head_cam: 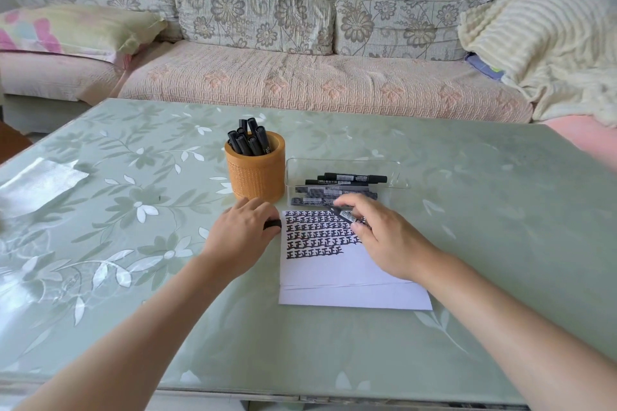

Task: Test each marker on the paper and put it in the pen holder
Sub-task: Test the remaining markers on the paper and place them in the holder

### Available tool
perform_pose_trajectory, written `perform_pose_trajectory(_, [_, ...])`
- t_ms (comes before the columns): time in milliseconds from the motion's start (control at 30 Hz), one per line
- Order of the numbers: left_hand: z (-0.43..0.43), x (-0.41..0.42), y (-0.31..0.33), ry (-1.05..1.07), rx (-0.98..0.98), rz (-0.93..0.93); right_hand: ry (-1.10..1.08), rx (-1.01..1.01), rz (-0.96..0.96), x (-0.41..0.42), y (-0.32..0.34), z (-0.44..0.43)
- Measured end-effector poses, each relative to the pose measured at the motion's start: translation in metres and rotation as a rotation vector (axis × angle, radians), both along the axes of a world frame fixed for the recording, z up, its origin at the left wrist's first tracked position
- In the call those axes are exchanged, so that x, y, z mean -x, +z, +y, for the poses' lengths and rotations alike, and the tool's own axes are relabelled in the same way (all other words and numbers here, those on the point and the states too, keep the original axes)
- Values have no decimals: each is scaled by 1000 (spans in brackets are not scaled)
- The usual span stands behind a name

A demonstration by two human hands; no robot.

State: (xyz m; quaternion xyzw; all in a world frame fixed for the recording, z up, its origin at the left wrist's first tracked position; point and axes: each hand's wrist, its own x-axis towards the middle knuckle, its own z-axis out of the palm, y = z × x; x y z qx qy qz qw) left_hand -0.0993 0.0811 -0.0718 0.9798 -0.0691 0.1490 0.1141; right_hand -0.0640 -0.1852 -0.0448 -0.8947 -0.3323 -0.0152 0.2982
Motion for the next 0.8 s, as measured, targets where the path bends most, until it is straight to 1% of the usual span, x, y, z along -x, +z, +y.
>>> perform_pose_trajectory(133, [-1,1,2,9,-24,44,18,-67,-38,-1,-1,-4])
perform_pose_trajectory(267, [-7,7,8,50,-1,19,15,-117,36,1,2,-8])
perform_pose_trajectory(367, [-20,13,12,-56,19,-67,5,-151,66,2,3,-10])
perform_pose_trajectory(467, [-42,22,12,-227,66,-141,10,-181,40,5,2,-11])
perform_pose_trajectory(500, [-49,25,10,-282,77,-147,2,-214,57,7,1,-11])
perform_pose_trajectory(600, [-65,34,3,-407,91,-135,-61,-406,240,10,-1,-8])
perform_pose_trajectory(667, [-70,38,-3,-448,84,-124,-103,-518,383,12,-4,-7])
perform_pose_trajectory(733, [-72,41,-7,-456,77,-120,-154,-580,473,13,-7,-6])
perform_pose_trajectory(800, [-72,42,-9,-447,81,-119,-210,-599,512,13,-13,-5])
